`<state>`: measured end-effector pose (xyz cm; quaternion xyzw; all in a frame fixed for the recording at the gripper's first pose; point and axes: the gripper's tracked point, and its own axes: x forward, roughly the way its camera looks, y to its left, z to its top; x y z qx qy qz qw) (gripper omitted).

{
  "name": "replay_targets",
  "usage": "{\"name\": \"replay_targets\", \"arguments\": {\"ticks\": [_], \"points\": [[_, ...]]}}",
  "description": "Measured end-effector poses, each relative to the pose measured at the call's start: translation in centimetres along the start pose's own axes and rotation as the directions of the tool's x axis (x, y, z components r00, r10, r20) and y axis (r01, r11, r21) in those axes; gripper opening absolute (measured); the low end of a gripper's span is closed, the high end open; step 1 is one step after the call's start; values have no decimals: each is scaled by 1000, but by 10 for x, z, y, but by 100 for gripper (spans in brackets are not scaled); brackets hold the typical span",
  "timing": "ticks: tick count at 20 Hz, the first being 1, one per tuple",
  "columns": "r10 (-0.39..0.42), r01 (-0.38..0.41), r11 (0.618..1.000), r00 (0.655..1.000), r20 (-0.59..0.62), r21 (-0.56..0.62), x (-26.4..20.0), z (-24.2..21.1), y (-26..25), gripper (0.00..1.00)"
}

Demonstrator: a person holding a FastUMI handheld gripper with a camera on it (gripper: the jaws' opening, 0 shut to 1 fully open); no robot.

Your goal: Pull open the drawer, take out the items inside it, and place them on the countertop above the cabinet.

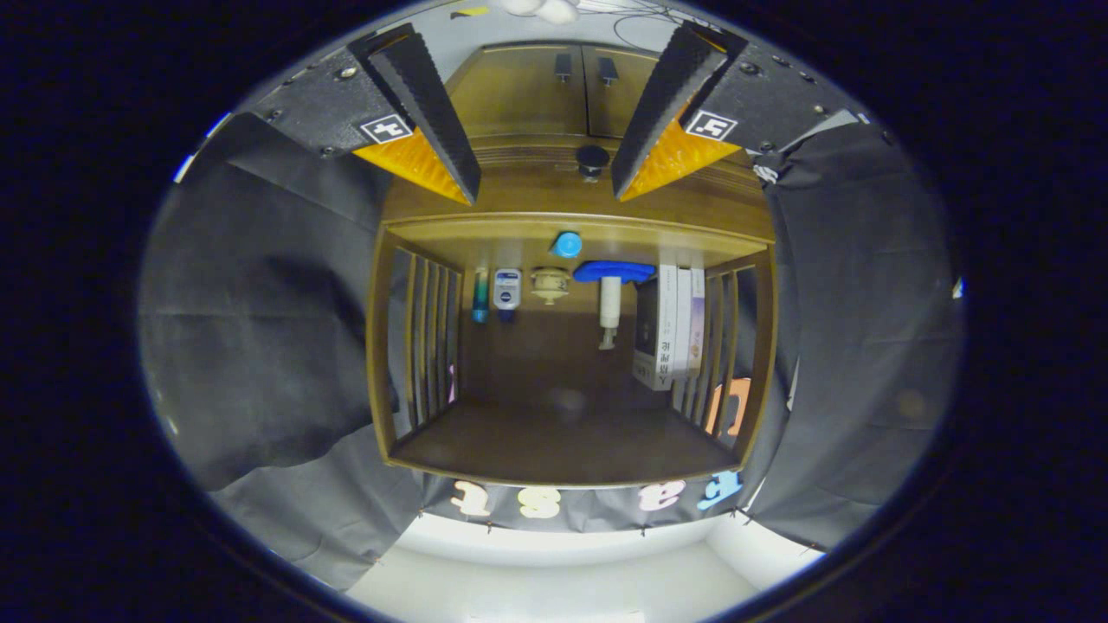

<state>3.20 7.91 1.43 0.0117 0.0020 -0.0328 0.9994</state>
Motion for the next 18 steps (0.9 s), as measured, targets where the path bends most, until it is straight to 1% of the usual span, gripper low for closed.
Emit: {"name": "replay_targets", "arguments": {"ticks": [4,9,18], "points": [[-5,5,999,1000,1,33,-12,7,-8,99],[-6,7,1000,1000,-26,24,-16,3,-9,99],[0,1,1000,999,-32,27,-18,4,-7,99]]}}
